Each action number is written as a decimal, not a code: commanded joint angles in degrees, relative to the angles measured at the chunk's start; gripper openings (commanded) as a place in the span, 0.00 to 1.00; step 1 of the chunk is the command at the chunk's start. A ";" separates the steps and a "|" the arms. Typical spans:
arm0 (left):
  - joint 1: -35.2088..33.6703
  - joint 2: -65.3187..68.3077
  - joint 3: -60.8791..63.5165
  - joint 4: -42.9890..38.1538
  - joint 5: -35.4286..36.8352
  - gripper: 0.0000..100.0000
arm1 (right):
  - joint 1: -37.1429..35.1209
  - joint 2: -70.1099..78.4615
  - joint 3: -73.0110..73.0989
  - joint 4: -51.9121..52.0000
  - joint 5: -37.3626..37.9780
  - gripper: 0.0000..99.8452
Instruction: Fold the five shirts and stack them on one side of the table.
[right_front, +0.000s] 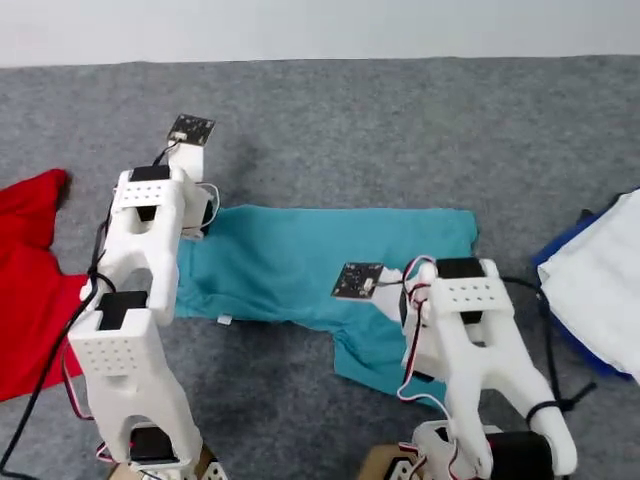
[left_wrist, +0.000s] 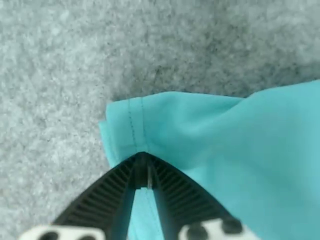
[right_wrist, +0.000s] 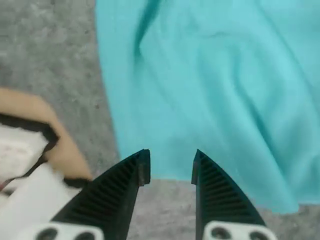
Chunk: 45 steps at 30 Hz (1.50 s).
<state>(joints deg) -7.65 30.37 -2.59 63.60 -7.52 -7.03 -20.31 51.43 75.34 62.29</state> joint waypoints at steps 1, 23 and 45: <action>0.44 -3.87 -0.22 -0.88 0.44 0.00 | -0.22 -1.98 1.49 -5.14 0.62 0.15; 0.53 -3.78 0.04 -0.70 0.44 0.00 | -0.31 8.31 1.93 -11.91 0.62 0.05; 0.53 -3.69 0.04 -0.79 0.44 0.00 | -0.13 7.87 -21.10 1.27 0.53 0.01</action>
<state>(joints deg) -7.65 30.37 -2.59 63.60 -7.52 -6.95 -12.13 35.69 75.60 62.37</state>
